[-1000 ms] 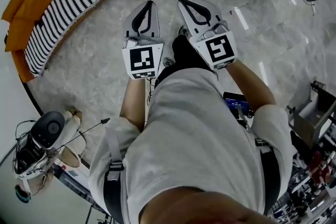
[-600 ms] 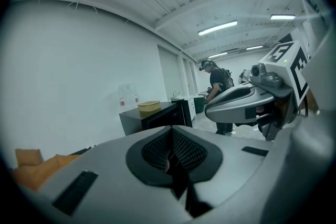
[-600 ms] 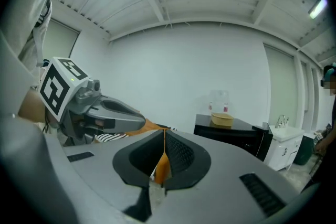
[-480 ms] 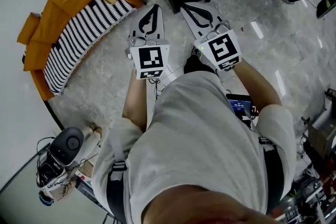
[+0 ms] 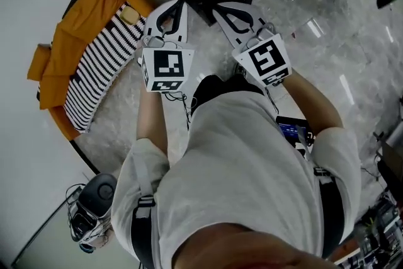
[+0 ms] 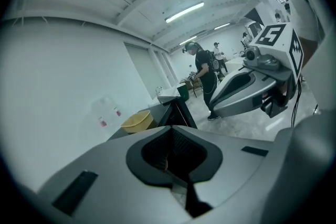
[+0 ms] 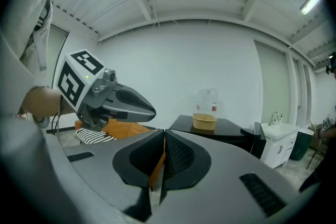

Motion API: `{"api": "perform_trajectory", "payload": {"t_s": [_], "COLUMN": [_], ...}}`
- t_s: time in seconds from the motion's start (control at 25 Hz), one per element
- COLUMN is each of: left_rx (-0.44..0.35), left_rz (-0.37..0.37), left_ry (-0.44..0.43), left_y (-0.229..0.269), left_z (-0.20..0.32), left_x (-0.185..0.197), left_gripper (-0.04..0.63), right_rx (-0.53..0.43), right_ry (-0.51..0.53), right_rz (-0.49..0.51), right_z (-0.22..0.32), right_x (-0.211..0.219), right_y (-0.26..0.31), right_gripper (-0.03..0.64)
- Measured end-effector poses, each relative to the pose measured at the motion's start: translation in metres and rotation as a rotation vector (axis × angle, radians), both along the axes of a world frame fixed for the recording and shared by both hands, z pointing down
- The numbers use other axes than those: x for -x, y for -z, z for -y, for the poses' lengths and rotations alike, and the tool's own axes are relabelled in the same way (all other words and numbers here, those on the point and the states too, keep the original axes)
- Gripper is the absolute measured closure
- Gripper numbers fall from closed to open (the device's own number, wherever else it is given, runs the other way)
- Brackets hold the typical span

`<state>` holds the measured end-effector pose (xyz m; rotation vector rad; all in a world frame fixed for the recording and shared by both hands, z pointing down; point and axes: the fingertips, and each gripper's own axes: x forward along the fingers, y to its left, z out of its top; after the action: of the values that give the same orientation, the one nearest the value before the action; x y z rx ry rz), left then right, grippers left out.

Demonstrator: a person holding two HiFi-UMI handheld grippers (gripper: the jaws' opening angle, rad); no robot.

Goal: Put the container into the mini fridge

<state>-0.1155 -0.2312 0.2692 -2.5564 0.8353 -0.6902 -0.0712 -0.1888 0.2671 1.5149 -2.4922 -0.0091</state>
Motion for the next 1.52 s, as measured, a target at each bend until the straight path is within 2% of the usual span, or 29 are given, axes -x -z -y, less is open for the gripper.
{"api": "perform_trajectory", "payload": {"t_s": [0.12,0.4,0.6,0.68,0.76,0.84,1.0,1.16,1.36,1.52], "left_rx": [-0.020,-0.028,-0.079,-0.073,-0.059,-0.026,0.124,0.194,0.197,0.245], "left_rz": [0.010,0.014,0.081,0.104,0.135,0.187,0.364,0.501,0.535,0.568], "left_ry": [-0.016,-0.127,-0.193,-0.222,-0.247,-0.273,-0.336,-0.341,-0.333,-0.354], "left_y": [0.012,0.013,0.002,0.000,-0.005,-0.014,-0.044,-0.055,-0.056,-0.064], "left_z": [0.022,0.089,0.152,0.168,0.185,0.202,0.221,0.231,0.241,0.241], "left_x": [-0.013,-0.046,-0.056,-0.066,-0.072,-0.073,-0.079,-0.090,-0.105,-0.107], "left_gripper": [0.583,0.583,0.581,0.580,0.534,0.516,0.515,0.515,0.515,0.516], "right_rx": [0.006,0.026,0.045,0.048,0.050,0.052,0.054,0.056,0.066,0.065], "right_ry": [-0.025,-0.151,-0.218,-0.250,-0.274,-0.295,-0.347,-0.382,-0.405,-0.413], "right_rz": [0.014,0.000,0.012,0.022,0.020,0.014,0.012,0.016,0.018,0.019], "right_z": [0.014,0.057,0.109,0.118,0.127,0.136,0.147,0.144,0.145,0.148], "right_x": [-0.008,-0.023,-0.025,-0.031,-0.034,-0.034,-0.040,-0.055,-0.066,-0.064], "right_y": [0.004,0.000,-0.010,-0.011,-0.014,-0.018,-0.022,-0.017,-0.016,-0.015], "right_gripper": [0.578,0.578,0.577,0.578,0.577,0.577,0.577,0.578,0.578,0.578]}}
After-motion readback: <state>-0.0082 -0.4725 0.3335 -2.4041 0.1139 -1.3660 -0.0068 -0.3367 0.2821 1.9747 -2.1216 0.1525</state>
